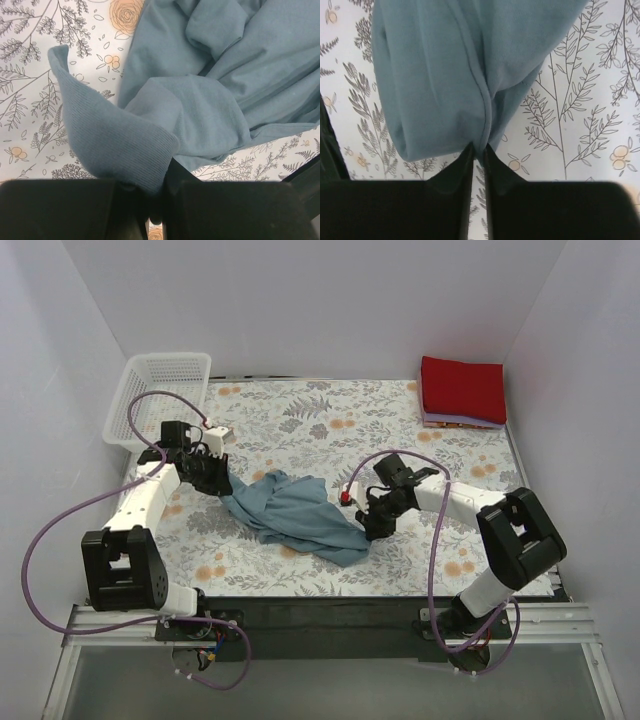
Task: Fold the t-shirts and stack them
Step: Flatten the tshirt out
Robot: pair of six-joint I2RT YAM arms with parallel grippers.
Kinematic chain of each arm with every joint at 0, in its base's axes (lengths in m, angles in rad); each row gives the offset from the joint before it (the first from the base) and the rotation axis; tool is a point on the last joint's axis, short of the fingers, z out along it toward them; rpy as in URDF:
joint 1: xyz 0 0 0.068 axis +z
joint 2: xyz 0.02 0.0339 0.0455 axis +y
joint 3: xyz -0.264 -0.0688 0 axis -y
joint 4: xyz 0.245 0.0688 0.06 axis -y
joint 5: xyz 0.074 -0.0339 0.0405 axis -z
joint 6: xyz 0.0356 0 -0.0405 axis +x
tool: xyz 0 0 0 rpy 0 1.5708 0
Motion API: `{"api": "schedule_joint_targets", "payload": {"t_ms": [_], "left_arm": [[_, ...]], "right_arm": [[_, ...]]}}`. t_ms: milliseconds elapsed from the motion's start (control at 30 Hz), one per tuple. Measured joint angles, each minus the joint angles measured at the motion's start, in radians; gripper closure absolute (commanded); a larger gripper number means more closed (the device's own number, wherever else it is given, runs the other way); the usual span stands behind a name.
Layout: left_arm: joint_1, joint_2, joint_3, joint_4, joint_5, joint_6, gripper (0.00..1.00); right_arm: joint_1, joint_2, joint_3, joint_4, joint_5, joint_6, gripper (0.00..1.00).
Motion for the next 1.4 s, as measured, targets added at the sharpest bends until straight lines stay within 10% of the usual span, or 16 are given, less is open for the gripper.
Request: {"api": "schedule_joint_targets", "payload": {"t_ms": [233, 567, 967, 1167, 1267, 1300, 1400], "left_arm": [[0.002, 0.064, 0.183, -0.007, 0.012, -0.041, 1.0], [0.012, 0.307, 0.86, 0.103, 0.182, -0.028, 1.0], [0.053, -0.376, -0.002, 0.008, 0.364, 0.486, 0.95], [0.054, -0.508, -0.321, -0.185, 0.364, 0.754, 0.55], [0.055, -0.5, -0.322, -0.262, 0.356, 0.878, 0.36], [0.055, -0.492, -0.319, -0.29, 0.35, 0.905, 0.25], [0.055, -0.45, -0.317, -0.388, 0.312, 1.019, 0.24]], "right_arm": [[-0.063, 0.016, 0.138, -0.084, 0.024, -0.031, 0.99], [-0.346, 0.005, 0.98, -0.253, 0.19, -0.155, 0.99], [-0.233, -0.273, 0.463, -0.44, 0.276, -0.258, 0.99], [-0.061, -0.233, 0.214, -0.537, 0.275, -0.229, 0.99], [-0.04, -0.185, 0.211, -0.546, 0.262, -0.212, 0.81], [-0.04, -0.166, 0.211, -0.546, 0.258, -0.207, 0.6], [-0.041, -0.132, 0.211, -0.556, 0.245, -0.2, 0.46]]}}
